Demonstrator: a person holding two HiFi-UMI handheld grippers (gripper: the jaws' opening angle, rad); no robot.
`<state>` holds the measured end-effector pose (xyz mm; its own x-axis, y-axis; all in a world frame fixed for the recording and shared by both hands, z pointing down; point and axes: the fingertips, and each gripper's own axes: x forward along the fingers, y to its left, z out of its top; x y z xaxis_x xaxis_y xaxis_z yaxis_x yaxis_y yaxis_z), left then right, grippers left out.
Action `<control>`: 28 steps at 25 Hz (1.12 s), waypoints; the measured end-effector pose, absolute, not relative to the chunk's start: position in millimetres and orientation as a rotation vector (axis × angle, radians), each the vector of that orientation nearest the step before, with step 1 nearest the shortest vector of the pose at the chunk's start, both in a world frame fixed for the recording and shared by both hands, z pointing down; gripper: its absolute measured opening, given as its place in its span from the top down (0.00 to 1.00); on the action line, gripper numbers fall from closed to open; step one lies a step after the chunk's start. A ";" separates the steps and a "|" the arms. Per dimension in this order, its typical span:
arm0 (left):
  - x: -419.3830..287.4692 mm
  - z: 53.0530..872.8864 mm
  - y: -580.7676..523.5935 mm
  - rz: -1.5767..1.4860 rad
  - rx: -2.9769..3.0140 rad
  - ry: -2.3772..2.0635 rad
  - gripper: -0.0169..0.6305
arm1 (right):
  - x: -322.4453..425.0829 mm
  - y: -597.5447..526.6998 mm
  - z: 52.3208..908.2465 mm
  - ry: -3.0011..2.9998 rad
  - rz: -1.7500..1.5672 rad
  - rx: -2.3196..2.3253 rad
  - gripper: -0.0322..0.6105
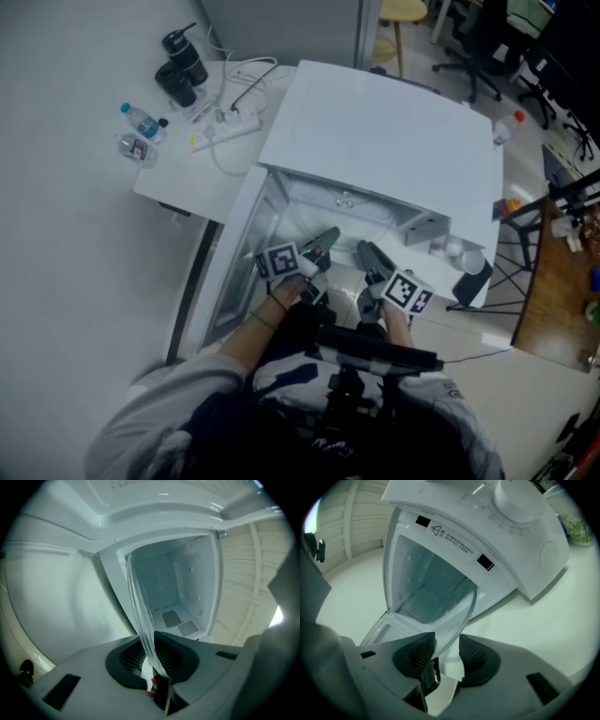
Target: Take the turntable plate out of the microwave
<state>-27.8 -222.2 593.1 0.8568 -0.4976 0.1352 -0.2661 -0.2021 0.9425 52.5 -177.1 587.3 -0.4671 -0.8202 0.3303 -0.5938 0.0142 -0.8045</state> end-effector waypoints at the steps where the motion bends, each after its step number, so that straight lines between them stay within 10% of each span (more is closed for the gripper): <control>1: -30.4 592.8 -220.3 -0.221 1.791 -0.592 0.92 | 52.5 -179.6 587.3 2.044 -1.441 -1.458 0.67; 28: -55.0 596.7 -220.6 -0.302 1.759 -0.699 0.87 | 40.6 -193.7 597.6 1.990 -1.483 -1.304 0.86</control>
<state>-55.0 -220.6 596.7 0.7887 -0.5964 0.1494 -0.2998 -0.1609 0.9403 40.6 -193.7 597.6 -0.5229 -0.8171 0.2427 -0.4662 0.0358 -0.8840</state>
